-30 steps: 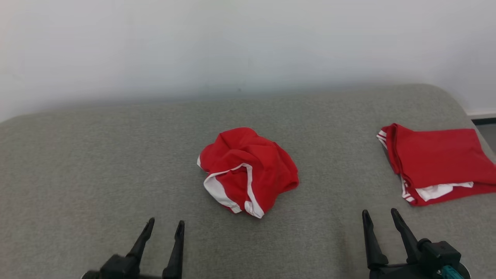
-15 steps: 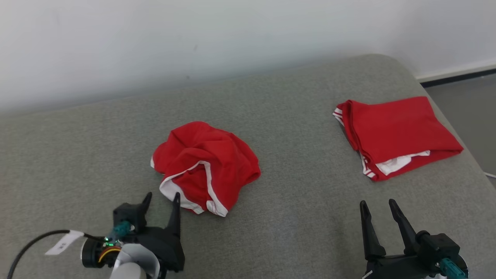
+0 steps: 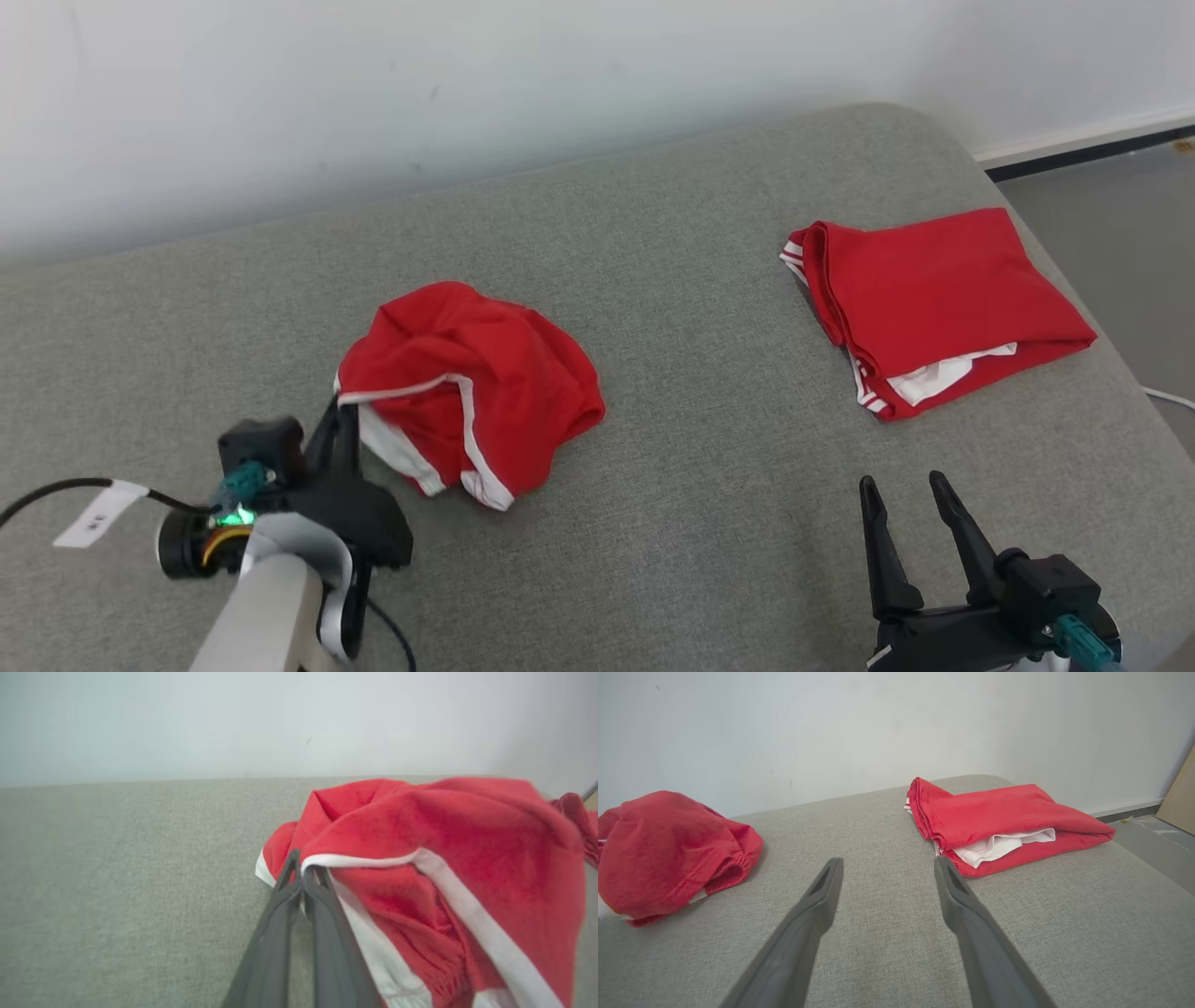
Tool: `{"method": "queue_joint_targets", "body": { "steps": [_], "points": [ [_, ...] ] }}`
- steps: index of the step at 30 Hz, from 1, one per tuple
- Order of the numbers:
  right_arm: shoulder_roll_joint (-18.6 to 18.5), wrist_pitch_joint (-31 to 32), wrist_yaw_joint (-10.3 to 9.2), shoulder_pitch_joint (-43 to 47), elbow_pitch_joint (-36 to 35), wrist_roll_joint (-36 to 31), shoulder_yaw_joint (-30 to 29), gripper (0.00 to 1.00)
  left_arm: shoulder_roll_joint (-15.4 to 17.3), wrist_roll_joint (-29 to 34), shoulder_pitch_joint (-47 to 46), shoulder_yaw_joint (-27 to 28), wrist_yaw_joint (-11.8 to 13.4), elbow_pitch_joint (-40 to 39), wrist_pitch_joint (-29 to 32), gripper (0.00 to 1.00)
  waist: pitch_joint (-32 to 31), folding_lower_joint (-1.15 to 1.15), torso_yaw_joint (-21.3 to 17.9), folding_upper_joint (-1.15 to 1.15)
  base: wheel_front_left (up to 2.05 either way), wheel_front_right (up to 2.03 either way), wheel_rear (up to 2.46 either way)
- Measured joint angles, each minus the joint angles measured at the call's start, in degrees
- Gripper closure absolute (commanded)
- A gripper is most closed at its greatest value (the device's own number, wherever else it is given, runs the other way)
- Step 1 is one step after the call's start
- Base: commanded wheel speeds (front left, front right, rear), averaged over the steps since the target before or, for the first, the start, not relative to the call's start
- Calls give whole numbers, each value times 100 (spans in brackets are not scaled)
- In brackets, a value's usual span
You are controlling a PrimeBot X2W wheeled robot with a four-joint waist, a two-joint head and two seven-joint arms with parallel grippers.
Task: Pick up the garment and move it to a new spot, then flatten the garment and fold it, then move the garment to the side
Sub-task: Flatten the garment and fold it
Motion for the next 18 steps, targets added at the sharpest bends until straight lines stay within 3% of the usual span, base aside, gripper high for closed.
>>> {"method": "queue_joint_targets", "body": {
  "steps": [3,10,18],
  "points": [
    [0,24,0,13,-8,-30,-24,0,-12,-24,-252,79,-11,-298,-458,100,-65,0,62,0,0,0,0],
    [0,104,0,61,-62,-56,-8,0,-36,298,-728,-44,0,-1772,-619,100,-230,0,257,0,0,0,0],
    [1,154,0,137,-74,-44,96,0,-8,916,-1460,-683,-36,-2908,-103,100,-485,-1,424,0,0,0,0]
  ]
}}
